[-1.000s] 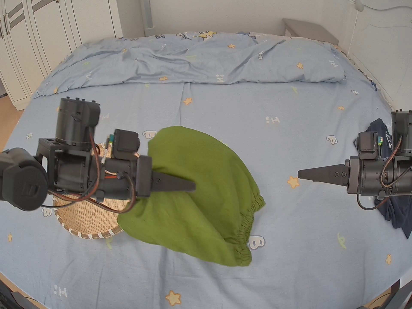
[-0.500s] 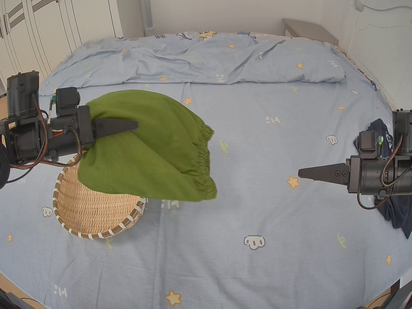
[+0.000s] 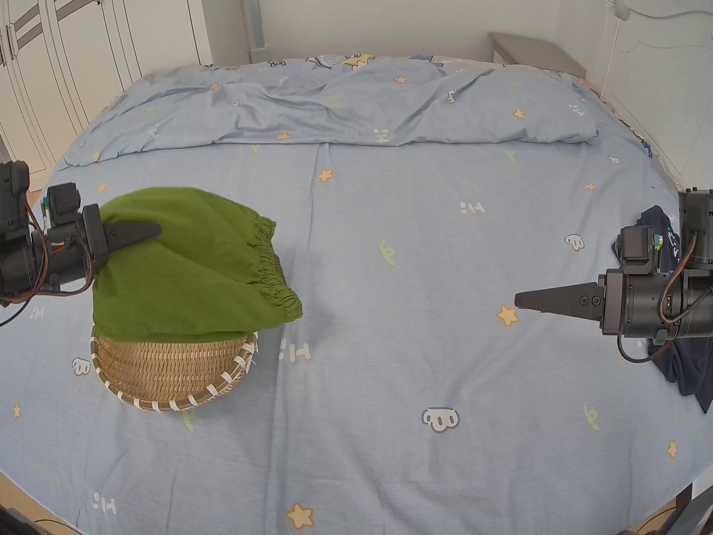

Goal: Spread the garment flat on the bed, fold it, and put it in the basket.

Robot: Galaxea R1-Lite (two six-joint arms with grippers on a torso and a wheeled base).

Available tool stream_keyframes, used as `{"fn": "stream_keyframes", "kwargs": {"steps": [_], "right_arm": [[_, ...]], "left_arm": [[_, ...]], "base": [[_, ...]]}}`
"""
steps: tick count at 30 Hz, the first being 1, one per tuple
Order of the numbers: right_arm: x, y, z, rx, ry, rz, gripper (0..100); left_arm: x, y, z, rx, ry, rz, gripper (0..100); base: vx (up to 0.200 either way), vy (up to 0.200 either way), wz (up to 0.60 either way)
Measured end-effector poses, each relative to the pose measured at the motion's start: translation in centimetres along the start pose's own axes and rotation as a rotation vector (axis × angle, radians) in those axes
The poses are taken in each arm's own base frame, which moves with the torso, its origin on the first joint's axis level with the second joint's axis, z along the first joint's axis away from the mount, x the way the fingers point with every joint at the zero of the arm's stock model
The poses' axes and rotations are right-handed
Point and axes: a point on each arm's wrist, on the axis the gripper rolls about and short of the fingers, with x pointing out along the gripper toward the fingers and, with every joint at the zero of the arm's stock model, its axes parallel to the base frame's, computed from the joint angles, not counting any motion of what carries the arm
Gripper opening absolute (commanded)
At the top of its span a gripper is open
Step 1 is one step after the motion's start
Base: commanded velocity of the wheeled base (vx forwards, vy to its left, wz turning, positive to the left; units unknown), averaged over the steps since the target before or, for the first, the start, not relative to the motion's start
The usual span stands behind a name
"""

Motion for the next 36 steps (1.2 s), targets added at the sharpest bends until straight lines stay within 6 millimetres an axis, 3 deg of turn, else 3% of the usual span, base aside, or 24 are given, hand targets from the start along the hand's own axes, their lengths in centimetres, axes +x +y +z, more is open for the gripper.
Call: {"fn": "stream_keyframes", "kwargs": {"steps": [10, 21, 28, 35, 36], "right_arm": [[0.0, 0.4, -0.2, -0.006, 0.009, 0.015, 100], [0.2, 0.8, -0.8, -0.012, 0.027, 0.025, 100], [0.2, 0.8, -0.8, -0.015, 0.031, 0.026, 100], [0.3, 0.8, -0.9, -0.017, 0.034, 0.026, 100], [0.3, 0.8, -0.9, -0.017, 0.035, 0.026, 100]], "left_arm": [[-1.4, 6.1, -4.7, -0.183, 0.084, 0.190, 0], [1.3, 12.1, -7.0, -0.306, 0.189, 0.327, 0], [3.9, 13.8, -7.5, -0.302, 0.227, 0.422, 0], [4.9, 13.8, -7.8, -0.306, 0.263, 0.429, 0], [4.9, 13.7, -7.8, -0.308, 0.269, 0.430, 100]], "base": [[0.000, 0.000, 0.00], [0.000, 0.000, 0.00], [0.000, 0.000, 0.00], [0.000, 0.000, 0.00], [0.000, 0.000, 0.00]]}}
